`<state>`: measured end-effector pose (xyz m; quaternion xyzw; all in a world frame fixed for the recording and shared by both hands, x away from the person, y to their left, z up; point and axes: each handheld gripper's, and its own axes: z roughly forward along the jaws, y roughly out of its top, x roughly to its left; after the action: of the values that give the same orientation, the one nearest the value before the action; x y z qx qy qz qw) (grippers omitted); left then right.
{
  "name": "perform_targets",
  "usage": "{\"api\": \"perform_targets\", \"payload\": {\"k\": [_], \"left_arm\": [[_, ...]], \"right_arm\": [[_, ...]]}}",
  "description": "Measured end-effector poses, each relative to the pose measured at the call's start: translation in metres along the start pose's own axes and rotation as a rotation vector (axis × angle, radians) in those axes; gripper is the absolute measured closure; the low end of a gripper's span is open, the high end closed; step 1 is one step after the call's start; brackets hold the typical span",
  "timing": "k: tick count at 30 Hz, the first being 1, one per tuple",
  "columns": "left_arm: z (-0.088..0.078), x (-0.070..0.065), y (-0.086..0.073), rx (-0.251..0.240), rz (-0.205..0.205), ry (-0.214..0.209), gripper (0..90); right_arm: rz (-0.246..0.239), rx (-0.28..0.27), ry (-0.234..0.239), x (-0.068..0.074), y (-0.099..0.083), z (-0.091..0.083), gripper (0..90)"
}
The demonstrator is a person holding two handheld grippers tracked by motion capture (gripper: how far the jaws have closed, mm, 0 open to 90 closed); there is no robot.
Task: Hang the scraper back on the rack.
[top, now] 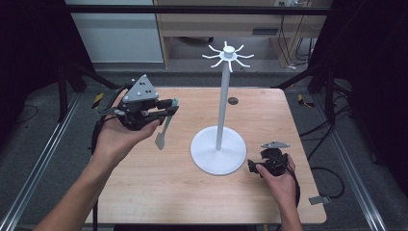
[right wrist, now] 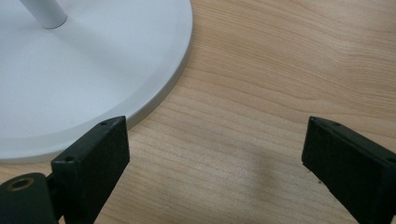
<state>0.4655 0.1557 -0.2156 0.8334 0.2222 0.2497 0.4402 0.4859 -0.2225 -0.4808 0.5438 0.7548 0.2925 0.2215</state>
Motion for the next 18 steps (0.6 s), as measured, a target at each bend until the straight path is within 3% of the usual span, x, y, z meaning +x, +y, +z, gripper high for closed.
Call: {"api": "perform_targets", "payload": {"k": [18], "left_arm": [[-0.002,-0.008,0.031,-0.073,-0.003,0.000,74.2]], "right_arm": [[0.004,-0.002,-0.004,0.000,0.000,-0.001,7.9]]}}
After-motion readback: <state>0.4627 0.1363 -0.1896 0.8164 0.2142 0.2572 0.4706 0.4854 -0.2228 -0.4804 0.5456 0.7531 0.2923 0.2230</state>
